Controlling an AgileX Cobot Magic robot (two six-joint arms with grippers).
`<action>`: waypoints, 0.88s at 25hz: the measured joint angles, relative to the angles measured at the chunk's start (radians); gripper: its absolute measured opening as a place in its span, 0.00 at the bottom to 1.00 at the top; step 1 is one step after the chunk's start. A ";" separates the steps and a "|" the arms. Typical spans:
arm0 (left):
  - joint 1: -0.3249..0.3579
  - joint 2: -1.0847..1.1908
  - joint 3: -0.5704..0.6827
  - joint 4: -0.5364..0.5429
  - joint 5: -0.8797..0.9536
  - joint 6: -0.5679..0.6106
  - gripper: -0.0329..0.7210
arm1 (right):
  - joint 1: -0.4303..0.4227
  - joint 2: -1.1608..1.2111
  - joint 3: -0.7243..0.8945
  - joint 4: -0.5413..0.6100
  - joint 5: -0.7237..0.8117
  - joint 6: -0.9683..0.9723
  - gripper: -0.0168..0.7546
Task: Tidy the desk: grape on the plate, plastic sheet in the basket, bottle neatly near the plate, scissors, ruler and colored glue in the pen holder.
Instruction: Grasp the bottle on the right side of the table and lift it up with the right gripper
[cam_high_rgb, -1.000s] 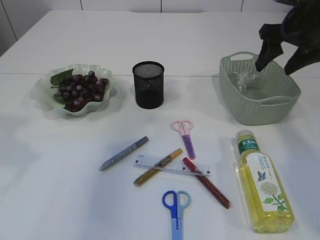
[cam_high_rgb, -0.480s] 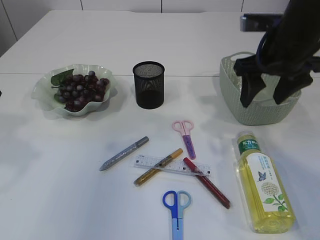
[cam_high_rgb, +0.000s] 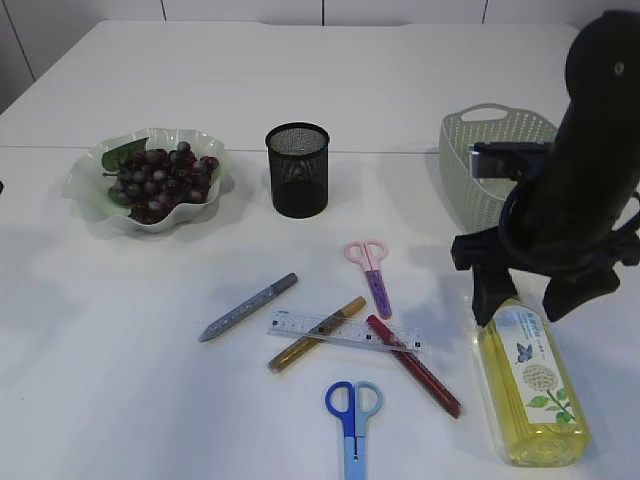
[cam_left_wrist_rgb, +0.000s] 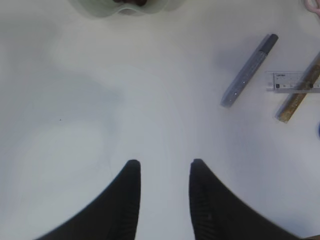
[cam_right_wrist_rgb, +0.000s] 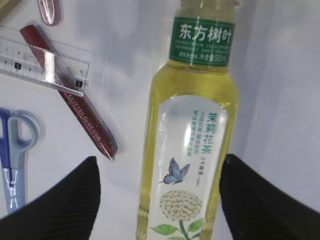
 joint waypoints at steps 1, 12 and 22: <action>0.000 0.000 0.000 0.000 0.000 0.000 0.37 | 0.004 0.000 0.032 0.000 -0.032 0.017 0.77; 0.000 0.000 0.000 0.000 0.000 0.000 0.37 | 0.007 0.000 0.134 -0.056 -0.175 0.089 0.79; 0.000 0.000 0.000 0.000 0.000 0.000 0.37 | 0.007 0.019 0.134 -0.108 -0.223 0.112 0.79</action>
